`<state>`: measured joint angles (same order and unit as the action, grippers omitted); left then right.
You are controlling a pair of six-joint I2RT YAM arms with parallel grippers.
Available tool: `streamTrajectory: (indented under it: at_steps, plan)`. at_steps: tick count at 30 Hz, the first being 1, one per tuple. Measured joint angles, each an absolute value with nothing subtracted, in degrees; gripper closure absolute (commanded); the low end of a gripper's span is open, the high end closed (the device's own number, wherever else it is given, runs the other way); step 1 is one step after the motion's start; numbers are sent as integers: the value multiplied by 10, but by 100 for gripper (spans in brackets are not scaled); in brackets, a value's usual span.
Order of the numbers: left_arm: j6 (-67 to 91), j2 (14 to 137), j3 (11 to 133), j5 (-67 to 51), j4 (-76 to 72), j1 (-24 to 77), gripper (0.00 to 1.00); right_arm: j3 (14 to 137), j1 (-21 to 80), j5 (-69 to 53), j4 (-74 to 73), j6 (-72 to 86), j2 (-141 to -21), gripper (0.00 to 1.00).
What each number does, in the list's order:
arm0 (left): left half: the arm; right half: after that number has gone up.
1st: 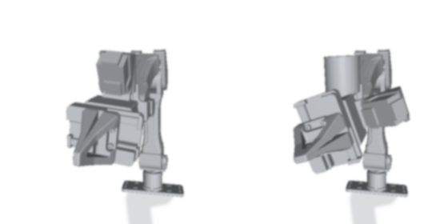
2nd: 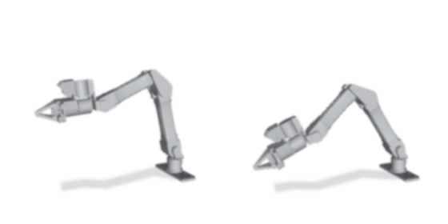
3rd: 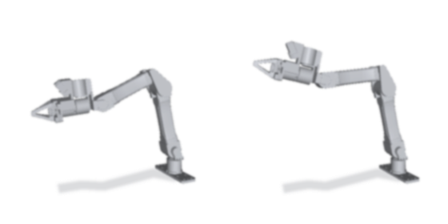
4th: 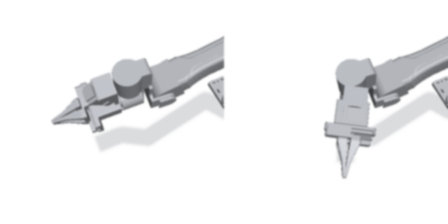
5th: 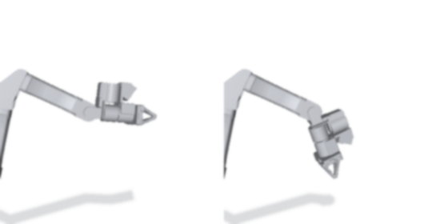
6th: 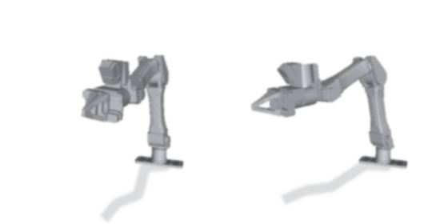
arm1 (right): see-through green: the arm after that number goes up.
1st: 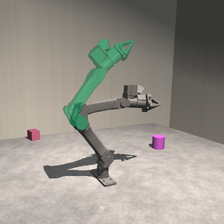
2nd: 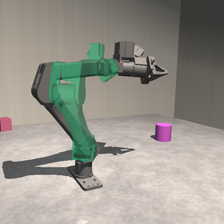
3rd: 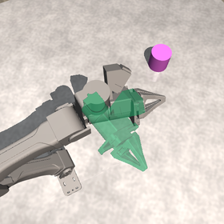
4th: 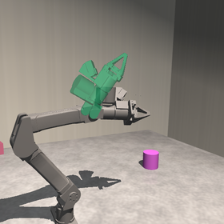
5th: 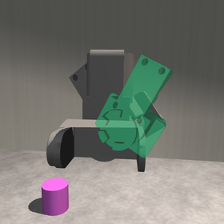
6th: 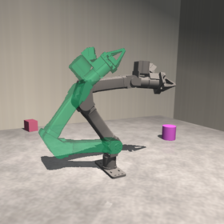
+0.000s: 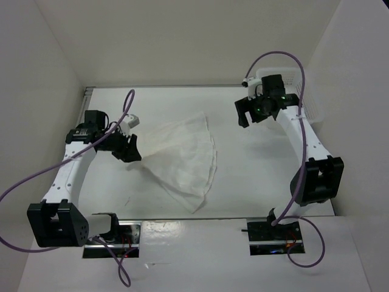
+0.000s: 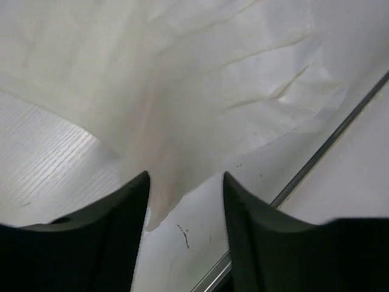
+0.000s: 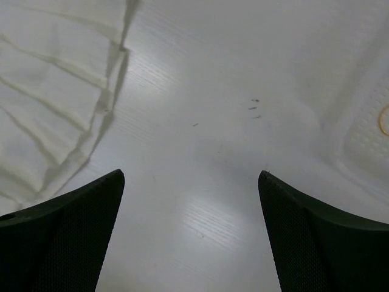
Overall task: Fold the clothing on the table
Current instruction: Flatten the skirt out
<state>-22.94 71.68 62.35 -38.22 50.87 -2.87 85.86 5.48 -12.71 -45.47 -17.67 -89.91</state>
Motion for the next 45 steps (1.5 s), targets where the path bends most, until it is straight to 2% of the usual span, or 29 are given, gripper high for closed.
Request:
streamTrajectory:
  at_steps: [1, 4, 5, 11, 17, 20, 29, 45]
  plan:
    - [-229, 709, 623, -373, 507, -29, 24, 867, 73, -126, -458, -180, -909, 5]
    - [-234, 679, 624, -341, 506, -29, 3, 899, 128, -121, -474, -190, -943, 5]
    - [-233, 671, 624, -331, 506, -32, 0, 912, 145, -121, -481, -192, -955, 5]
    - [-189, 600, 636, -255, 495, -83, 0, 1000, 262, -98, -493, -196, -1048, 5]
    - [-95, 533, 623, -188, 457, -174, 0, 1116, 406, -88, -498, -199, -1178, 3]
    - [-64, 507, 616, -163, 453, -218, 0, 1164, 447, -95, -498, -208, -1233, 2]
    - [-30, 491, 600, -139, 438, -293, 0, 1182, 476, -72, -486, -279, -1284, 2]
    - [-28, 490, 597, -144, 436, -305, 0, 1166, 526, -54, -466, -389, -1360, 2]
